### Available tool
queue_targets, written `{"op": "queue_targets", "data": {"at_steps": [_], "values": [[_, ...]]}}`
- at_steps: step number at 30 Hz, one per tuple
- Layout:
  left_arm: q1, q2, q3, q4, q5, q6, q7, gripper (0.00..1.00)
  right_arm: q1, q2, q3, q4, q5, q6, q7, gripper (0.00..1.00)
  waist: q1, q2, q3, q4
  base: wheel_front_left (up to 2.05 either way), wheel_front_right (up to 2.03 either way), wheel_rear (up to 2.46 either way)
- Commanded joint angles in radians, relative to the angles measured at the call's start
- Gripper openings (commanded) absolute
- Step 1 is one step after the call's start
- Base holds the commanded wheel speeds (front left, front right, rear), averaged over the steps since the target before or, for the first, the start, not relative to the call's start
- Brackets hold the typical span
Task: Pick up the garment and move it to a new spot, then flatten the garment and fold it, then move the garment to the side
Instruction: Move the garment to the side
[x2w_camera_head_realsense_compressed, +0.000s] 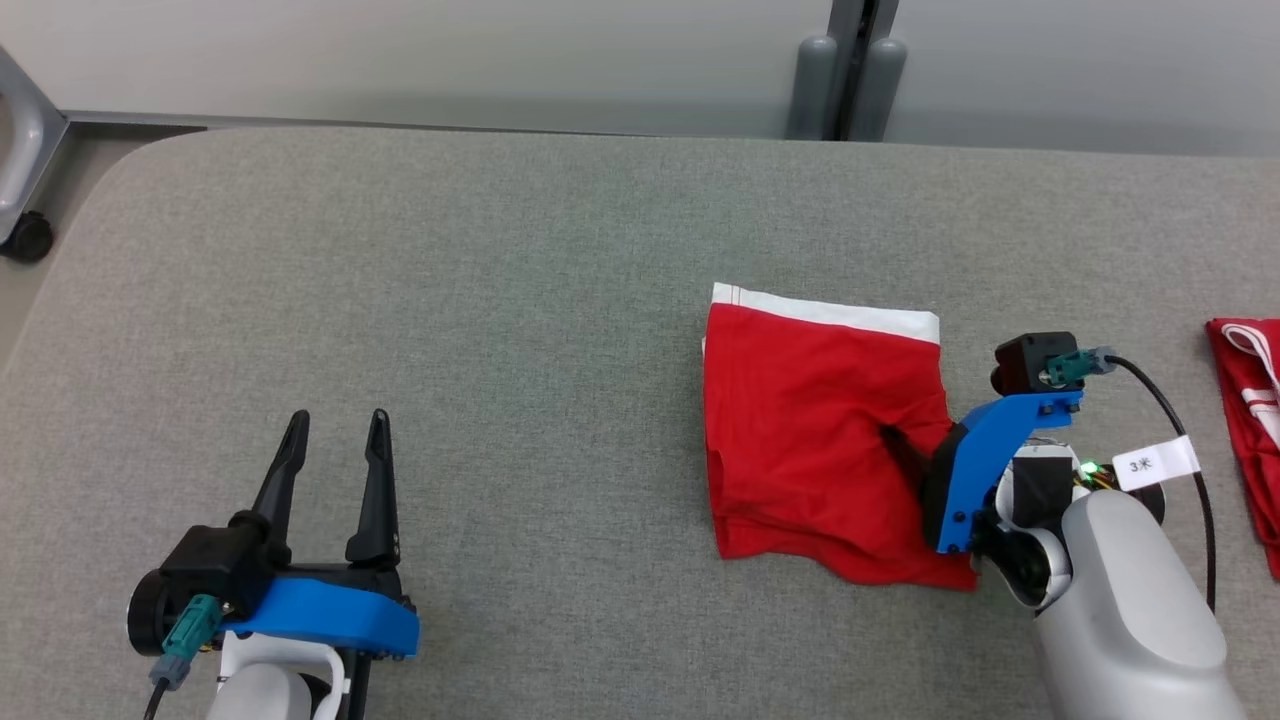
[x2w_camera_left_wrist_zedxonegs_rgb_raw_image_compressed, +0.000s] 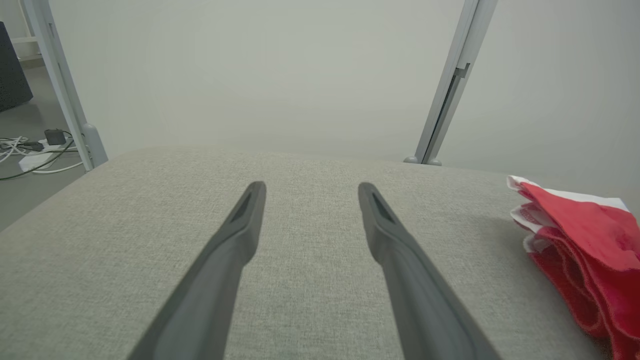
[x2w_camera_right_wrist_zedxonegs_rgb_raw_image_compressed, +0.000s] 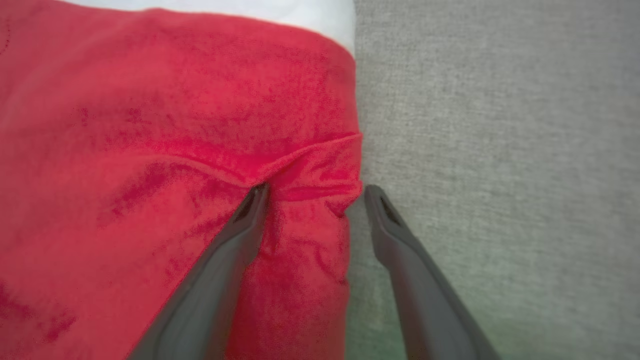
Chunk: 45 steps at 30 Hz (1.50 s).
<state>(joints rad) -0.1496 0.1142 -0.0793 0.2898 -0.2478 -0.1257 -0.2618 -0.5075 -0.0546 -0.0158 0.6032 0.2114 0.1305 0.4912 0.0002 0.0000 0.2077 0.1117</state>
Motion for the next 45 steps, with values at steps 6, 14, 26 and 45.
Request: {"op": "queue_targets", "data": {"at_steps": [6, 14, 26, 45], "values": [[0.000, 0.003, 0.018, -0.007, -0.004, -0.008, -0.004, 1.00, -0.034, -0.004, 0.135, 0.008, 0.003, 0.001, 0.029, 0.00, -0.0002, 0.0000, 0.014, -0.028, 0.00, 0.00, 0.00], [0.006, 0.014, 0.034, -0.042, 0.002, -0.008, -0.004, 1.00, -0.159, -0.217, 0.412, -0.180, 0.064, 0.000, 0.063, 0.00, -0.0002, 0.0000, 0.012, -0.185, 0.00, 0.00, 0.00], [-0.093, 0.051, -0.055, -0.067, 0.001, -0.008, -0.004, 1.00, -0.374, -0.530, 0.622, -0.211, 0.199, 0.000, -0.026, 0.00, -0.0002, 0.0000, 0.121, -0.360, 0.00, 0.00, 0.00], [-0.158, 0.160, -0.083, -0.122, 0.001, -0.001, 0.027, 1.00, -0.391, -0.630, 0.434, 0.166, 0.184, 0.000, -0.283, 1.00, -0.0002, 0.0000, 0.302, -0.363, 0.00, 0.00, 0.00]]}}
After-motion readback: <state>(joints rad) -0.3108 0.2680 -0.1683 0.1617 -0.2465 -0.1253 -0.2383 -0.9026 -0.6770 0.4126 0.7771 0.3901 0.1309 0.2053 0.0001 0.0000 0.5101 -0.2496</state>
